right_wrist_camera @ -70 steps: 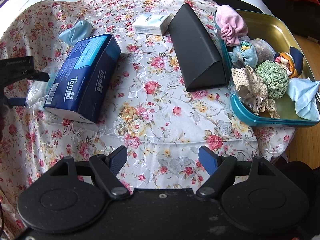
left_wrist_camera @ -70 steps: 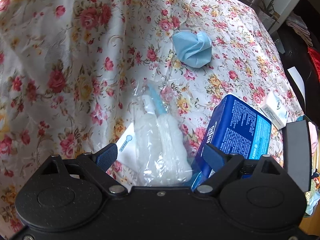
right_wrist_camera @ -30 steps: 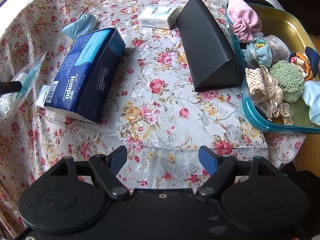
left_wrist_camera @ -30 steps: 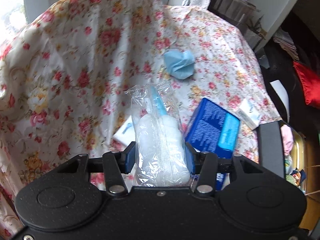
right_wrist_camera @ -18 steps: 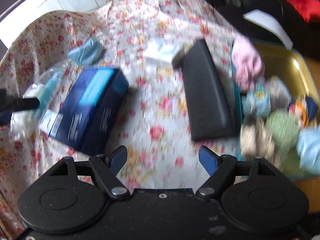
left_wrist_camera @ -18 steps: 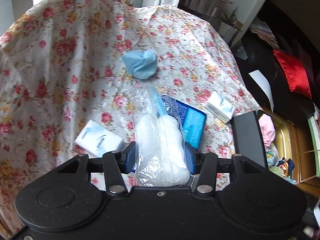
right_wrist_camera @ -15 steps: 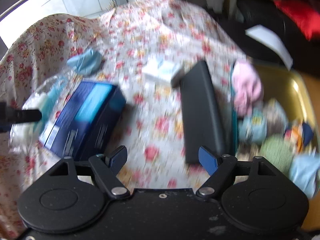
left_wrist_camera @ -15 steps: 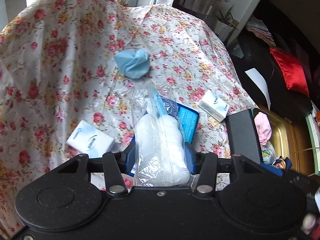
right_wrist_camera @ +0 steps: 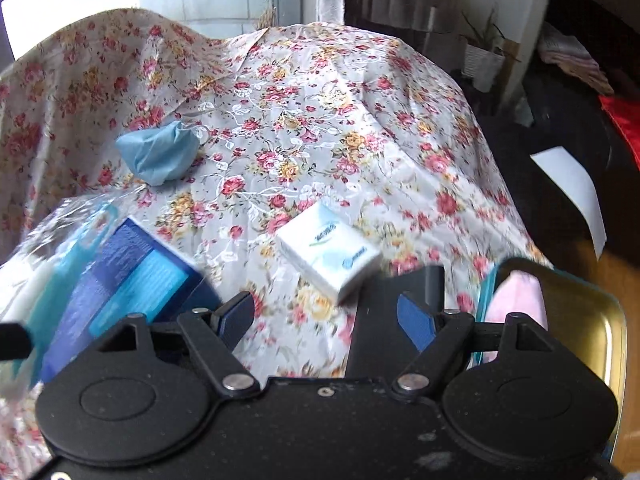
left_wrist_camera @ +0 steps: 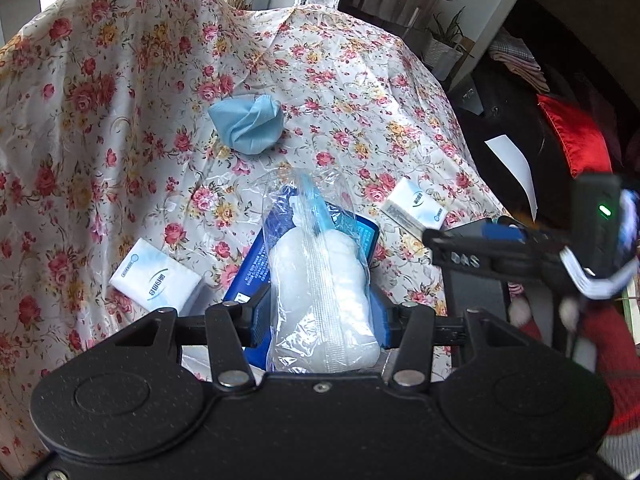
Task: Organize soft objects
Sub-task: 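Lift the cotton bag with the left tool while the right tool grasps the white tissue packet, then carry bag and packet over the tray and open both tools to drop them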
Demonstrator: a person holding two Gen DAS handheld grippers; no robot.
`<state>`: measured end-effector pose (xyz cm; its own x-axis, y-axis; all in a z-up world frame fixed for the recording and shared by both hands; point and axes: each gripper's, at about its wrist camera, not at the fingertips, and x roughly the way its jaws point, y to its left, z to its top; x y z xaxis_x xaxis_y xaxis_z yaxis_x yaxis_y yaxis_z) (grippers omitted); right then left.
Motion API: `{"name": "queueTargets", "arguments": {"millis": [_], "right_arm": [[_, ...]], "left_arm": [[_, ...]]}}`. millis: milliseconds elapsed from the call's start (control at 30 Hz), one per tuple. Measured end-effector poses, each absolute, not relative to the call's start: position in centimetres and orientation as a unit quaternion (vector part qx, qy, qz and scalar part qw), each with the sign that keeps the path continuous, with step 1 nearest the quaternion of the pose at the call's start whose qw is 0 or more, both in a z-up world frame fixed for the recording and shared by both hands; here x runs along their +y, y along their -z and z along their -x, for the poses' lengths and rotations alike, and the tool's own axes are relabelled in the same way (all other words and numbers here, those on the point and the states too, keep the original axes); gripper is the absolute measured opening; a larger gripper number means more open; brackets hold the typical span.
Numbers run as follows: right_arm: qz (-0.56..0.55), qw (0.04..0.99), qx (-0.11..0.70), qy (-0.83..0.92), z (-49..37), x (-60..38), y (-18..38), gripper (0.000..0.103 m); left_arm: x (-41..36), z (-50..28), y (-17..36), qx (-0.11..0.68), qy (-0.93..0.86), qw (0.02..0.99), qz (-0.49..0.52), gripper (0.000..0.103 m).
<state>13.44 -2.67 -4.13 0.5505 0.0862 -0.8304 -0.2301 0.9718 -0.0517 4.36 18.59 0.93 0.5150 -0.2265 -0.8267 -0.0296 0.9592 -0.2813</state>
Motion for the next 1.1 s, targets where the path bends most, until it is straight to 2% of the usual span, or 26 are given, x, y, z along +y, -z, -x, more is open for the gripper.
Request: {"name": "queueTargets", "arguments": {"millis": [400, 500, 633, 767, 933, 1100], "right_arm": [[0.151, 0.842, 0.505, -0.115, -21.0, -0.3, 9.4, 0.08], [0.174, 0.835, 0.508, -0.116, -21.5, 0.0, 10.5, 0.068], [0.156, 0.845, 0.497, -0.121, -20.9, -0.2, 9.2, 0.066], [0.117, 0.875, 0.455, -0.119, -18.8, -0.9, 5.5, 0.066], [0.049, 0.899, 0.416, -0.129, -14.4, -2.6, 1.1, 0.066], [0.004, 0.909, 0.4, -0.119, -9.3, -4.8, -0.9, 0.066]], "left_arm": [[18.3, -4.4, -1.3, 0.49, 0.048, 0.86, 0.131, 0.048], [18.3, -4.4, -1.3, 0.489, 0.045, 0.861, 0.131, 0.048], [18.1, -4.5, -1.4, 0.488, 0.044, 0.862, 0.127, 0.048], [18.0, -4.4, -1.8, 0.48, 0.045, 0.867, 0.124, 0.048], [17.6, -4.3, -2.4, 0.471, 0.049, 0.873, 0.116, 0.048], [16.3, -4.0, -2.7, 0.467, 0.063, 0.875, 0.11, 0.048]]}}
